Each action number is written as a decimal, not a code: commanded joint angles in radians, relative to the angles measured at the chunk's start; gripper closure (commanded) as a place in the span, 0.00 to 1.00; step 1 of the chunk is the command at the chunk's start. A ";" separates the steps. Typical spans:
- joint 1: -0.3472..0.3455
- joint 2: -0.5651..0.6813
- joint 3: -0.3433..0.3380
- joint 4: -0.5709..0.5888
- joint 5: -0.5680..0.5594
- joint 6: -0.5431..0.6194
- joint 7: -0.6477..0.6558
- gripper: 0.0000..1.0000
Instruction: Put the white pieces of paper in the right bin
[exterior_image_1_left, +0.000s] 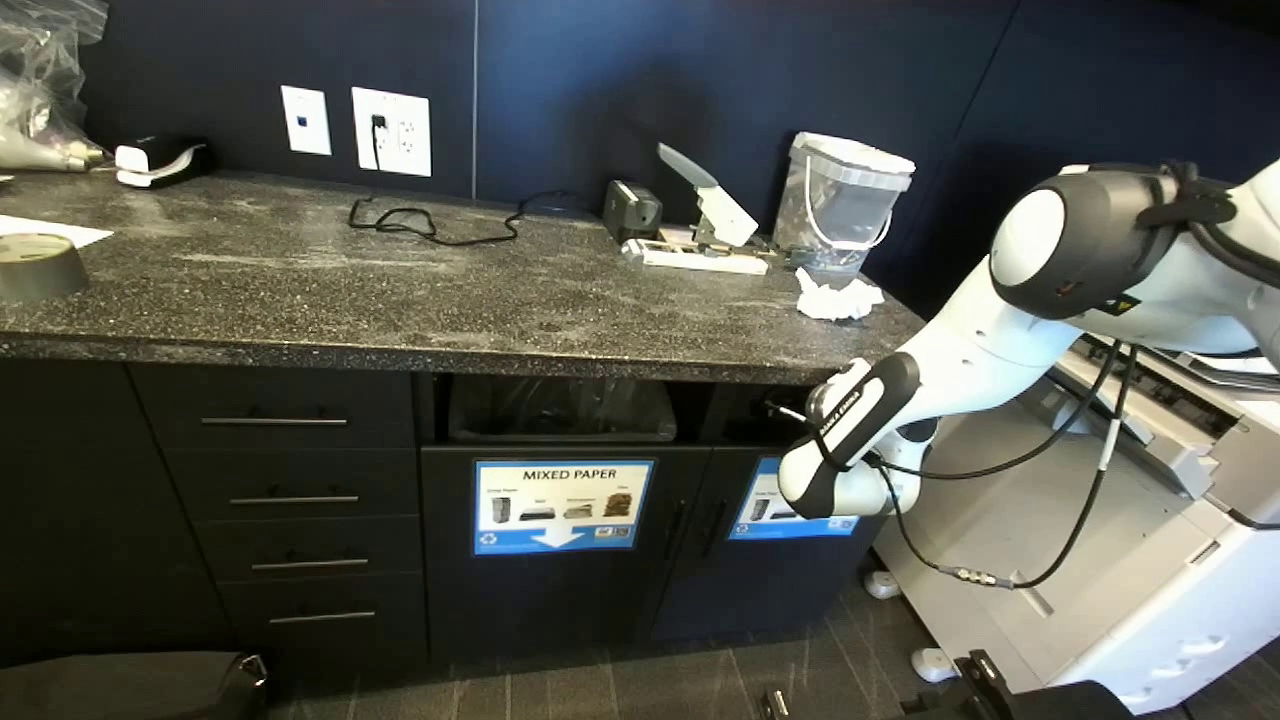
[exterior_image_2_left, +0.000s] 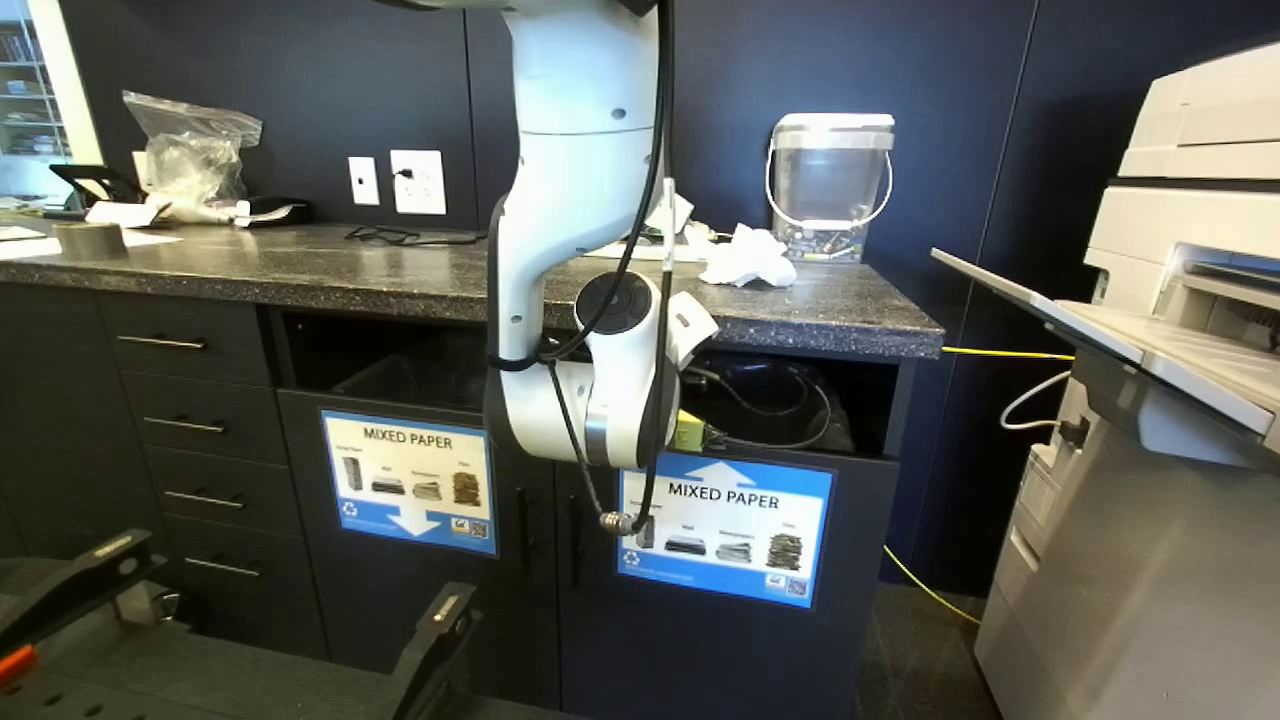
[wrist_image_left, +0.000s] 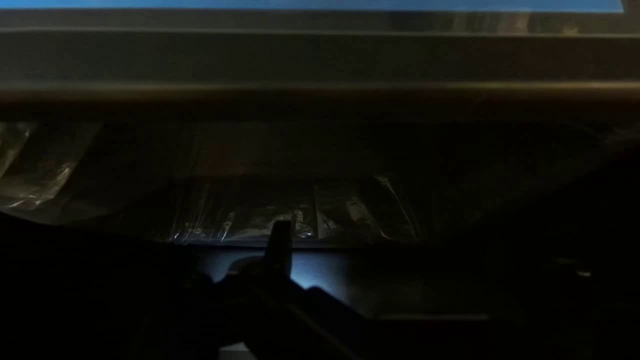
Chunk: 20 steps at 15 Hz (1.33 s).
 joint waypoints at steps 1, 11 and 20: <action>0.003 -0.114 -0.023 -0.095 -0.054 -0.086 0.016 0.00; -0.015 -0.517 0.000 -0.422 -0.053 -0.626 -0.079 0.00; -0.042 -0.851 0.041 -0.395 0.071 -1.119 -0.330 0.00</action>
